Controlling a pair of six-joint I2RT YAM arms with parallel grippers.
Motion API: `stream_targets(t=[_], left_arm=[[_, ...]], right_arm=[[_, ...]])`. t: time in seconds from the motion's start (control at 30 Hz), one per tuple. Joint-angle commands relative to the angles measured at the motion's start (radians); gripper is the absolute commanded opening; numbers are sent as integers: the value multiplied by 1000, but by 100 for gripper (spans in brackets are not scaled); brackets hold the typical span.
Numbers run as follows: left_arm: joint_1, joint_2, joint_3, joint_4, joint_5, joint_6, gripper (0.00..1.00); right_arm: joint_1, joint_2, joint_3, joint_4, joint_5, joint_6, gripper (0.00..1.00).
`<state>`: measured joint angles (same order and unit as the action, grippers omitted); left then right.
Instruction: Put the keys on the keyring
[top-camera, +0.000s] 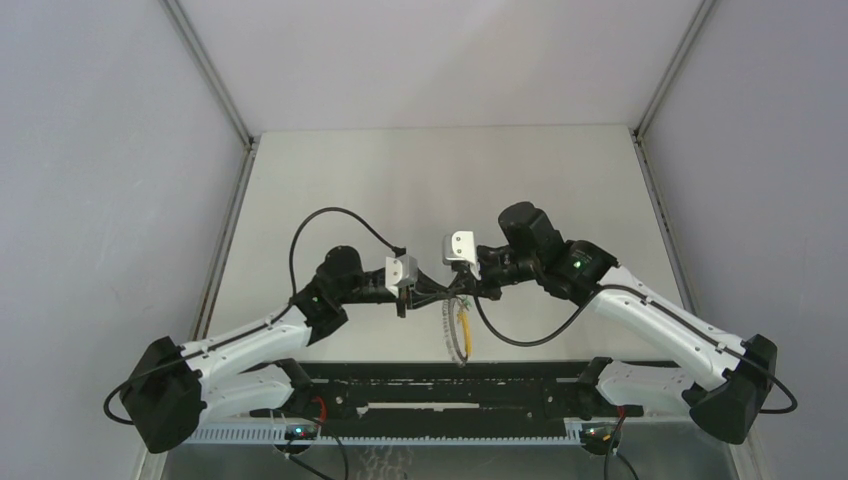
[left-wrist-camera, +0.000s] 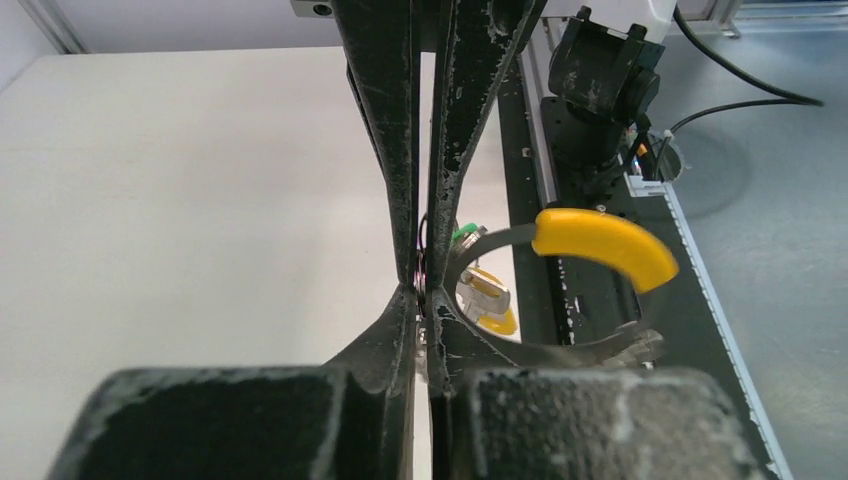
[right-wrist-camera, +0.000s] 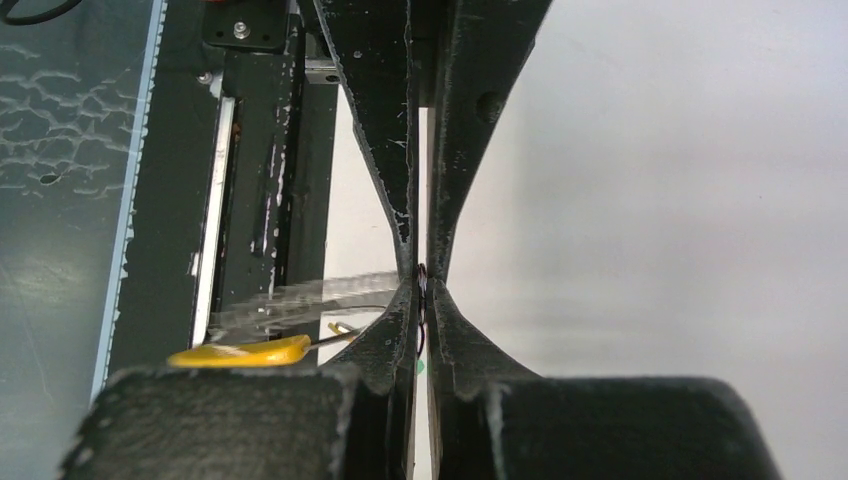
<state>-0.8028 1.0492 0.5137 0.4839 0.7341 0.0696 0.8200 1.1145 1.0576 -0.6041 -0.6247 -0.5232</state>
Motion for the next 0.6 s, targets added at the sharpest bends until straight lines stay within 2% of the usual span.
stream_targets(t=[0.0, 0.13, 0.27, 0.37, 0.57], left_arm=[[-6, -32, 52, 57, 19, -20, 1], [-6, -28, 25, 116, 1, -37, 0], [-6, -37, 0, 140, -31, -27, 0], [-6, -51, -14, 140, -57, -5, 1], [-6, -74, -39, 140, -122, 45, 0]], right_arm=[[10, 10, 52, 15, 8, -23, 0], [10, 5, 54, 30, 21, 0, 1], [10, -33, 57, 54, 30, 39, 25], [8, -77, 64, 73, 53, 81, 39], [-41, -148, 75, 72, 84, 222, 44]])
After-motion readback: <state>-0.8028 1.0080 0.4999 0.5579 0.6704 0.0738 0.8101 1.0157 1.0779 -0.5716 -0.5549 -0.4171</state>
